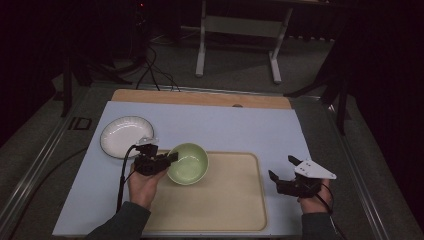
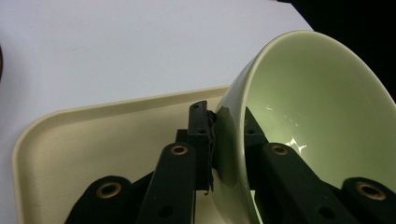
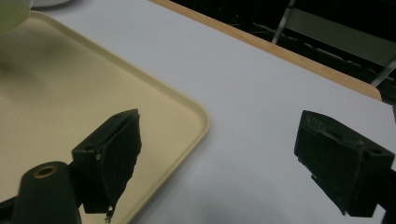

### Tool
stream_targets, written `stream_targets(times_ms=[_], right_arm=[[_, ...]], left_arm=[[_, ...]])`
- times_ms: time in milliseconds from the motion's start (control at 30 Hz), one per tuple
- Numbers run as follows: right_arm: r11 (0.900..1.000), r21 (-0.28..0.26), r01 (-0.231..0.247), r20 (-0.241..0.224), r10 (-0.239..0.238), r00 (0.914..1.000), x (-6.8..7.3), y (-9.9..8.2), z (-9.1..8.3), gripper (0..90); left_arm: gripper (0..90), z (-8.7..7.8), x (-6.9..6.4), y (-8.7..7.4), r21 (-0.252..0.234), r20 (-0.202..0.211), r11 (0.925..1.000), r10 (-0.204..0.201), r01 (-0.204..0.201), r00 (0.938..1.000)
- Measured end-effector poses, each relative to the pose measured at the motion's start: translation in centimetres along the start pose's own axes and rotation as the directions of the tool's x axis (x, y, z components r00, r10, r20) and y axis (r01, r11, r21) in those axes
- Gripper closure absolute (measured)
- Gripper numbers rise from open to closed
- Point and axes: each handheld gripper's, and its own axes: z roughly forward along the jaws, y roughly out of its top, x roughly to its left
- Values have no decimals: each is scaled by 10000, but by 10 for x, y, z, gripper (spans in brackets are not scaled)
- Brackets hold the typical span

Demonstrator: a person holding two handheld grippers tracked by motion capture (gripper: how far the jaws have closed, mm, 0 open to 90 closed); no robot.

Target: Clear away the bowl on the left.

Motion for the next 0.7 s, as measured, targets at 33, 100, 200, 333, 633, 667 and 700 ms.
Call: stream_targets(times_ms=[33,100,200,333,633,667,700], right_arm=[[10000,5,-3,7,3,10000,0,0,0,142],[10000,-1,-8,-2,8,10000,0,0,0,142],[10000,-5,11,-11,-11,10000,0,0,0,142],[10000,-14,-5,-7,5,10000,0,0,0,142],[10000,-9,-2,-2,2,10000,0,0,0,143],[10000,-13,1,4,-1,10000,0,0,0,143],[10000,-16,8,6,-8,10000,0,0,0,143]], left_arm=[[817,1,-2,-1,6,30,10000,-6,6,10000],[817,2,-3,-1,57,60,10000,27,-28,10000],[817,3,-4,-2,85,127,10000,41,-43,9999],[816,5,-6,-3,133,142,9999,71,-73,9999],[817,9,-8,-4,179,113,9998,65,-67,9999],[816,10,-9,-5,200,123,9998,76,-79,9999],[817,10,-9,-5,233,129,9997,86,-89,9999]])
